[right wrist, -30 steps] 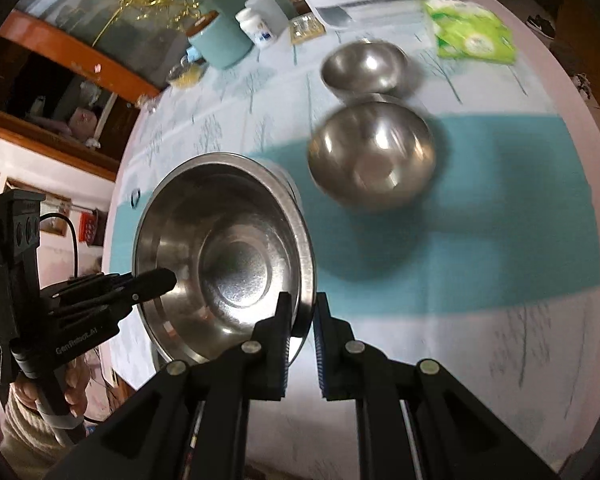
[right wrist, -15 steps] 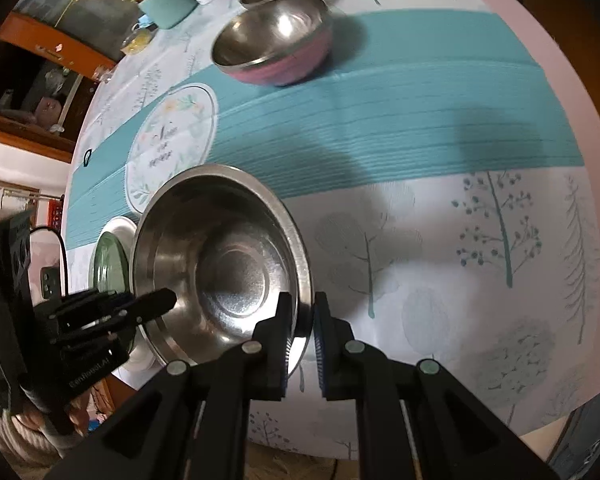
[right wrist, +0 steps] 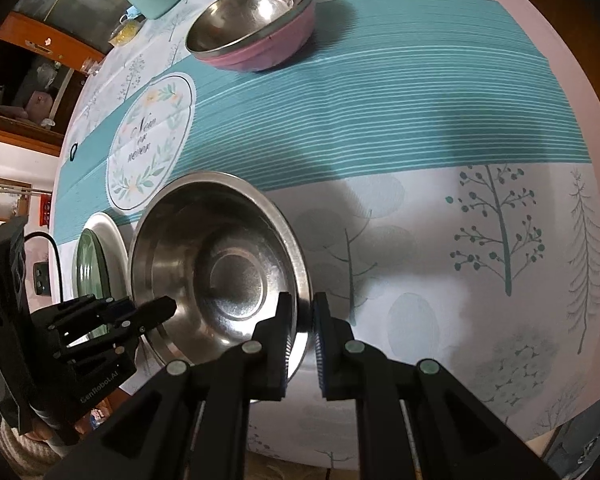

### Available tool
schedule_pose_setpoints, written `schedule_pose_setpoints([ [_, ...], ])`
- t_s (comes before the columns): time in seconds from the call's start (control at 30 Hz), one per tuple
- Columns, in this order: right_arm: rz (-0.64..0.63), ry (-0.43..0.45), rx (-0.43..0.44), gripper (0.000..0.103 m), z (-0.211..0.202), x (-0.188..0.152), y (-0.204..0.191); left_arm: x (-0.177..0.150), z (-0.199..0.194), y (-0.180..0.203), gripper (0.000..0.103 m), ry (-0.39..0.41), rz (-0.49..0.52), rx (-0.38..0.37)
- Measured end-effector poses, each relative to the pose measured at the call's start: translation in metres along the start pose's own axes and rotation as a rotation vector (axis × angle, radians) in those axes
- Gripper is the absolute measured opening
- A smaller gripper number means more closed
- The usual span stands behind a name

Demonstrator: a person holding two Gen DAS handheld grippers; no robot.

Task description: Organize plates and bowls

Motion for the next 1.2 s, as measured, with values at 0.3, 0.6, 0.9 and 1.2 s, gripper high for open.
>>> schedule_pose_setpoints([
  [0.3,-0.018,0.019,0.003,0.011,-0.007,0.001,-0.001,0.003,-0.006,0.008,0.052,0.055,0.051,0.079],
  [0.6,-0.016,0.007,0.017,0.011,-0.007,-0.002,-0.001,0.009,-0.028,0.004,0.062,0.121,0.048,0.085],
  [0.9,-0.065,0.046,0.019,0.012,-0.022,-0.006,-0.009,0.015,-0.056,-0.004,0.067,0.197,-0.008,0.082],
  [1.2,-0.11,0.144,0.06,0.021,-0.056,0.003,-0.018,0.023,-0.117,-0.005,0.079,0.342,-0.027,0.111],
])
Point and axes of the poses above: each gripper's, at about its wrist camera, not at the fingertips, and z roughly the way its jaws point, y to its right, x to its top, the point moved 10 cm from there along z, roughly the way its jaws point, and after that the axes turned 7 degrees about -y, right-handed, at the moved point
